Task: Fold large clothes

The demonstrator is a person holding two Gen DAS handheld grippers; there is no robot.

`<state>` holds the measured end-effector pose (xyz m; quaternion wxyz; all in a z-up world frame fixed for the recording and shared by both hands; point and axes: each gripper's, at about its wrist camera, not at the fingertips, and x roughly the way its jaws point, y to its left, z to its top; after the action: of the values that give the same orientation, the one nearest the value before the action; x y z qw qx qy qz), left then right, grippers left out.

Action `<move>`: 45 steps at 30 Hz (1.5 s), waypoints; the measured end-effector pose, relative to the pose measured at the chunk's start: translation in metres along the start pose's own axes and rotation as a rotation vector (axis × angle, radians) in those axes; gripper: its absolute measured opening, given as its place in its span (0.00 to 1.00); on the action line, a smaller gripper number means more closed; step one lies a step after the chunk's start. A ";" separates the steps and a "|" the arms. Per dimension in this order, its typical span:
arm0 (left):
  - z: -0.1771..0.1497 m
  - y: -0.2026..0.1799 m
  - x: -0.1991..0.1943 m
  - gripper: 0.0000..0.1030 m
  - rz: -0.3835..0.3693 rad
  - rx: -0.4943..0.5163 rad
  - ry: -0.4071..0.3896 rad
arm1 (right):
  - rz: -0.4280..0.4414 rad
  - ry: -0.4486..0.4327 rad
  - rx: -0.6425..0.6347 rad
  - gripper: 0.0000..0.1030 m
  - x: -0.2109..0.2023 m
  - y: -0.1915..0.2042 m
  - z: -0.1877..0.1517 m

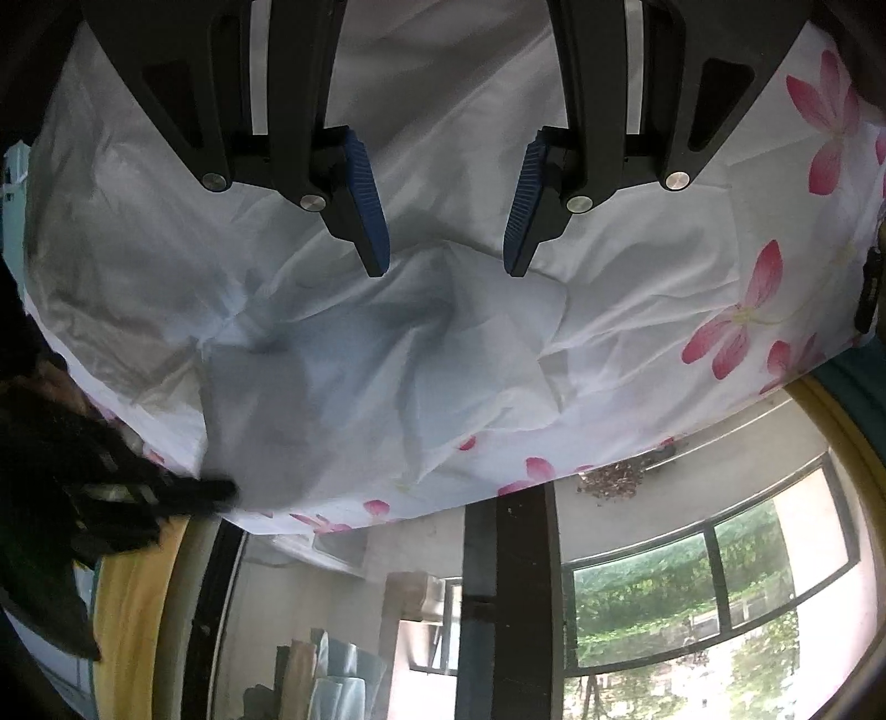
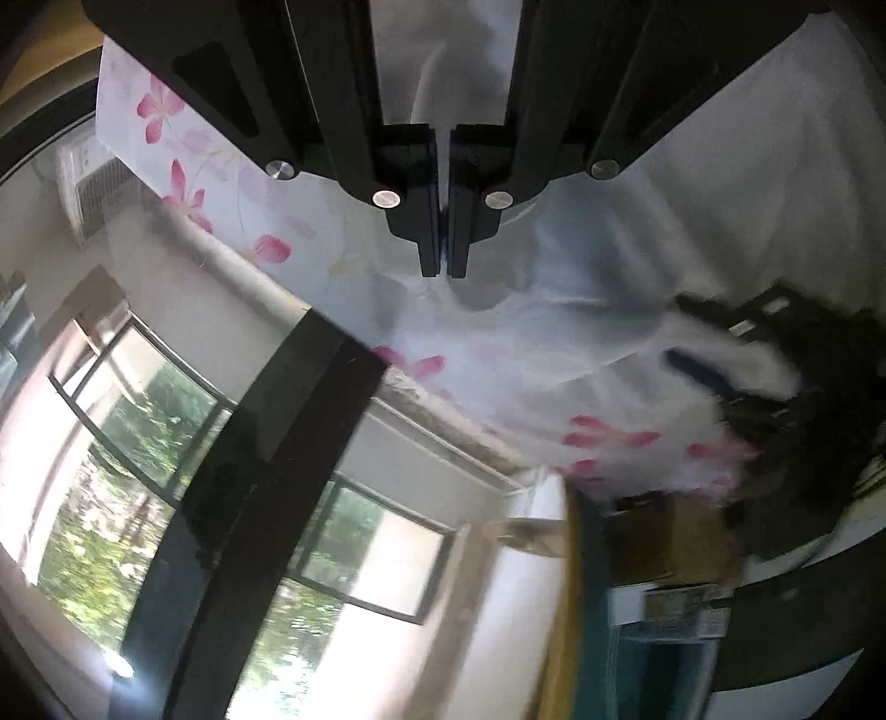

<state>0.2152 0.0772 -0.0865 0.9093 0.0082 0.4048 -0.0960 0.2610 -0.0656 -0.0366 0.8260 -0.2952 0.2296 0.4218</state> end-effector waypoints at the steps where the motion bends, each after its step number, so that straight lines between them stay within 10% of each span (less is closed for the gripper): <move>1: 0.000 -0.002 0.000 0.44 -0.003 0.005 0.001 | 0.025 0.023 -0.004 0.02 -0.002 0.005 -0.006; 14: 0.016 -0.015 0.008 0.44 -0.012 0.016 -0.014 | 0.197 0.219 0.094 0.05 0.032 0.038 -0.062; 19: 0.025 -0.014 0.029 0.44 0.007 0.021 0.010 | 0.215 0.192 0.082 0.33 0.013 0.036 -0.059; 26: 0.013 -0.016 0.039 0.44 -0.008 0.028 0.075 | 0.087 0.095 0.207 0.33 -0.005 0.000 -0.057; 33: -0.001 -0.015 0.019 0.44 -0.015 -0.002 0.060 | 0.056 0.241 0.240 0.33 0.028 -0.001 -0.078; 45: -0.039 -0.003 -0.051 0.44 0.063 -0.180 -0.068 | -0.015 0.250 0.242 0.33 -0.012 0.017 -0.087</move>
<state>0.1524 0.0868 -0.0753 0.9221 -0.0640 0.3803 -0.0308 0.2292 -0.1238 -0.0970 0.8236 -0.2456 0.3772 0.3451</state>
